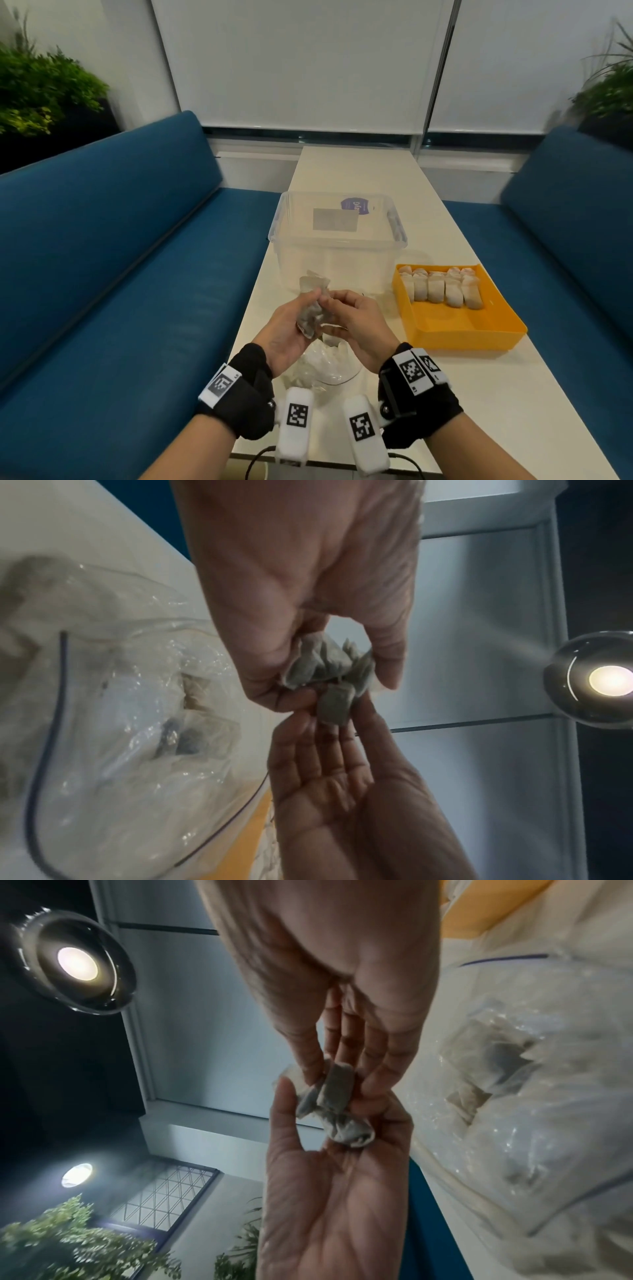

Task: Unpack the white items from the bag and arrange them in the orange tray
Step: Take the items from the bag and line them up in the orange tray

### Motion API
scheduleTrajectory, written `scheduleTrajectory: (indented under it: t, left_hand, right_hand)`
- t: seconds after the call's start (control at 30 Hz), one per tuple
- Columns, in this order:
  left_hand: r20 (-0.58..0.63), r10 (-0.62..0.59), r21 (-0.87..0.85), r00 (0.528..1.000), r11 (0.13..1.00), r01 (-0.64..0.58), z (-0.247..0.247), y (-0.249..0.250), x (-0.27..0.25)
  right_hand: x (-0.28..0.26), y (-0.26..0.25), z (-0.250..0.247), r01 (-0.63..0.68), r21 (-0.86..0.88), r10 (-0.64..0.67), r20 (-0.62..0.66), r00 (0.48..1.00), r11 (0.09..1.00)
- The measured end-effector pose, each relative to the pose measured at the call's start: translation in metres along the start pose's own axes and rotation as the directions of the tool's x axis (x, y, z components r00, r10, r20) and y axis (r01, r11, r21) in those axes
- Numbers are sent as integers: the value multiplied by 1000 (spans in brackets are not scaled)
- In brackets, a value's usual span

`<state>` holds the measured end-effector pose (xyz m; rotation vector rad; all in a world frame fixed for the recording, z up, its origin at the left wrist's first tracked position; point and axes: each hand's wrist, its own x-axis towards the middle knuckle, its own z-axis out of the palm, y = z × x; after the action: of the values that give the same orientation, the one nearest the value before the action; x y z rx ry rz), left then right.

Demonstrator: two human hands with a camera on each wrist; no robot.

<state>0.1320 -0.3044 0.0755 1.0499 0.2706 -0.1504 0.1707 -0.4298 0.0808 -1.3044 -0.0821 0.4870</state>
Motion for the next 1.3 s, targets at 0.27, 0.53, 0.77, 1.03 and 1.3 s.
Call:
scheduleTrajectory:
  t: [0.27, 0.53, 0.77, 1.03, 1.3]
  left_hand:
    - [-95, -79, -288, 992, 957, 48, 10, 8, 8]
    - [-18, 15, -112, 1000, 994, -17, 23, 26, 10]
    - [53, 22, -91, 998, 996, -17, 41, 37, 9]
    - [89, -42, -272, 995, 960, 65, 66, 34, 22]
    - [85, 80, -7, 993, 997, -80, 104, 19, 46]
  right_hand:
    - [10, 4, 5, 182, -365, -233, -100, 967, 913]
    - [18, -57, 1, 416, -781, -491, 164, 856, 465]
    - [31, -92, -19, 442, -768, -426, 245, 871, 462]
    - [22, -137, -49, 477, -738, -318, 361, 877, 476]
    - [29, -172, -100, 465, -782, -290, 371, 882, 416]
